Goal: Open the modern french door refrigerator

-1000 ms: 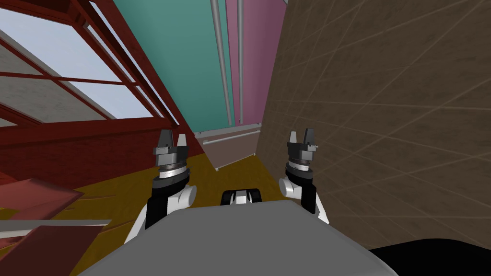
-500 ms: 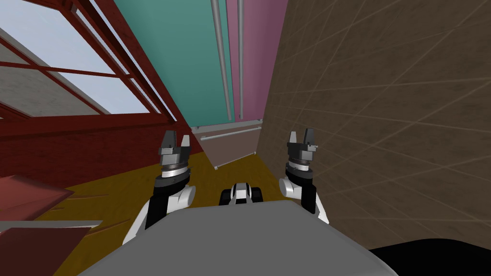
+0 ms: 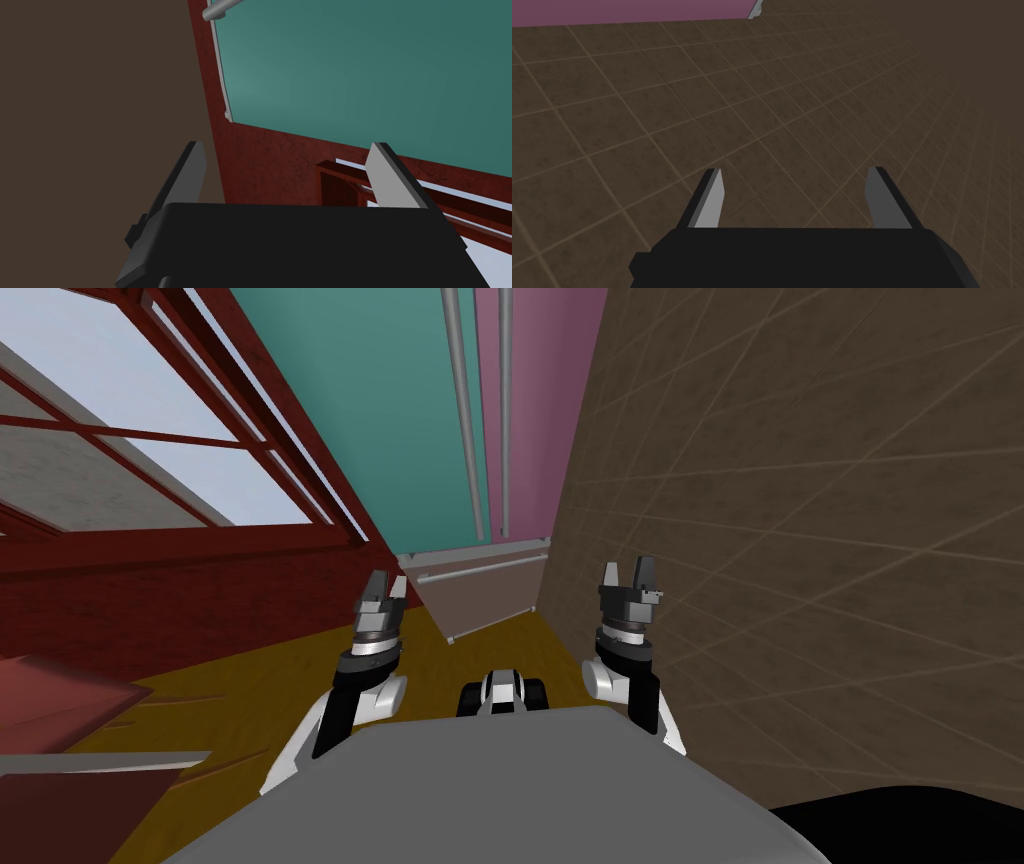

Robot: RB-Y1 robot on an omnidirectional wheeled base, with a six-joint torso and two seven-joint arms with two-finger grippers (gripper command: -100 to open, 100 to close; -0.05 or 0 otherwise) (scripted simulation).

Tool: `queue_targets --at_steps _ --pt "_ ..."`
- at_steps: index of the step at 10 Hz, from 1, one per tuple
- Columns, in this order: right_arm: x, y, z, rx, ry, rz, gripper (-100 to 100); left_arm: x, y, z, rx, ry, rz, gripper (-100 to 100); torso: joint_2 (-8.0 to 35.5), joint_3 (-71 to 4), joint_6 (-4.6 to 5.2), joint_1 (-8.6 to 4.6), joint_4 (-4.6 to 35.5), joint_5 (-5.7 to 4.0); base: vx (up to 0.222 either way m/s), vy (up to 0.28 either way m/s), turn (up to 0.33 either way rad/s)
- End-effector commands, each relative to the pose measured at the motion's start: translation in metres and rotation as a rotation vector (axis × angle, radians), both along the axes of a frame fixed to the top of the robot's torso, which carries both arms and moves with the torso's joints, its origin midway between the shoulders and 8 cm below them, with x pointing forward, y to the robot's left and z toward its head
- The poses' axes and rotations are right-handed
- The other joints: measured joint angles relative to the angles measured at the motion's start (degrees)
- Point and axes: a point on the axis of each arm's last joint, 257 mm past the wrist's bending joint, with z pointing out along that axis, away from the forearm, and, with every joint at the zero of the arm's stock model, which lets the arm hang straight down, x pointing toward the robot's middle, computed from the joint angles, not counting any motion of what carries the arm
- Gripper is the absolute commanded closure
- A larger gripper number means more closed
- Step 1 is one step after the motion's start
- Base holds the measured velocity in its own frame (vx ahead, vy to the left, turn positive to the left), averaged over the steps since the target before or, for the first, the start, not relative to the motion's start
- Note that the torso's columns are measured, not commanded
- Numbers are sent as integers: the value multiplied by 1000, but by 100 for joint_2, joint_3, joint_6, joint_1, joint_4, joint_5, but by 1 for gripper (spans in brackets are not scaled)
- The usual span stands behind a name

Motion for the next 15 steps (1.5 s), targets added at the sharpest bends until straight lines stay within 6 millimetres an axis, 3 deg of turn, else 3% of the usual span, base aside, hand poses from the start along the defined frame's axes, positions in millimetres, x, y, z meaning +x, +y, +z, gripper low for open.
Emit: queue_targets --at_steps 1,15 --pt "0 0 0 0 0 0 0 10 4 -18 27 15 -13 -100 0 1 0 -2 0 -1 90 10 32" --pt "0 0 0 0 0 0 0 44 40 -96 39 87 -1 -100 0 0 -1 -2 0 -1 64 5 22"
